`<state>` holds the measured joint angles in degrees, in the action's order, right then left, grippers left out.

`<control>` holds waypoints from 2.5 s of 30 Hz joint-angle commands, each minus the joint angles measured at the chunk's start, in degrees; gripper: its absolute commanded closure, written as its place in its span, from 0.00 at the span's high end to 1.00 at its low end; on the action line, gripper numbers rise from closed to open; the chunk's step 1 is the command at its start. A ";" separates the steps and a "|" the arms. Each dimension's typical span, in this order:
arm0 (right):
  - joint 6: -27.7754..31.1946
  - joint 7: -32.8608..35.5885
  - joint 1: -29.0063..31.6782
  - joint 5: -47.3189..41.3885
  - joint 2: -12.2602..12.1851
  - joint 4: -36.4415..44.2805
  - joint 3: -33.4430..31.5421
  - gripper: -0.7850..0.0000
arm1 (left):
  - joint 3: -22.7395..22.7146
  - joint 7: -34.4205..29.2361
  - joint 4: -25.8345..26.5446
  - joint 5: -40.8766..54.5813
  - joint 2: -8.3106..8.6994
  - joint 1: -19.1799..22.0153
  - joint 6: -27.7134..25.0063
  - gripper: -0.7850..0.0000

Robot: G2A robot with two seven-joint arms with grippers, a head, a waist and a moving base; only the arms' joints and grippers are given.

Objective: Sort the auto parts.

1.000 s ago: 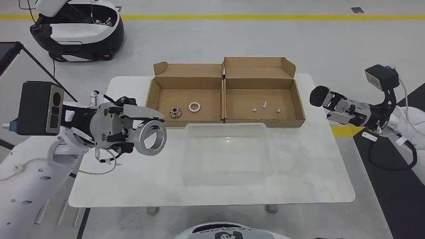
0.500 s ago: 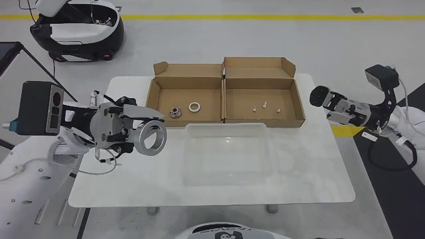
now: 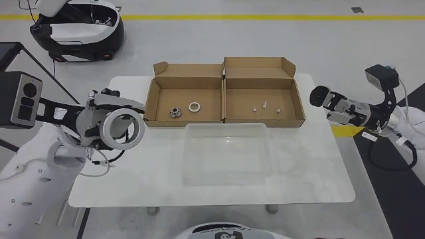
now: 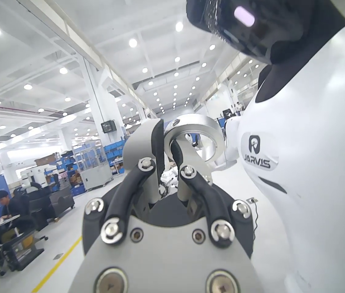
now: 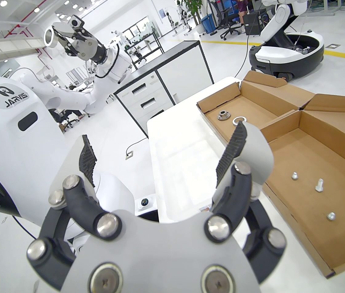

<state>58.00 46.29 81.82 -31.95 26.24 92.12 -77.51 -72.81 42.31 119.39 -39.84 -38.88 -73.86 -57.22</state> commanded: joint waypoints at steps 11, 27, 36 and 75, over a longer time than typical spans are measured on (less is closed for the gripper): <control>0.00 0.00 0.00 0.00 0.00 0.00 0.00 1.00 | -2.02 -0.94 -0.55 -4.16 -2.04 -1.00 -0.78 0.00; 0.00 0.00 0.00 0.00 0.00 0.00 0.00 1.00 | -5.51 -9.21 -0.05 -0.35 -2.53 -3.01 -0.78 0.00; 0.00 0.00 0.00 0.00 0.00 0.00 0.00 1.00 | -5.14 -4.56 0.27 7.55 -3.89 -2.69 -0.78 0.00; 0.00 0.00 0.00 0.00 0.00 0.00 0.00 1.00 | 3.38 -36.14 -7.17 3.57 -6.04 6.93 5.02 0.00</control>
<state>58.00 46.29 81.82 -31.95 26.24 92.12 -77.51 -70.57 8.72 113.26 -36.11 -44.80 -67.58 -52.11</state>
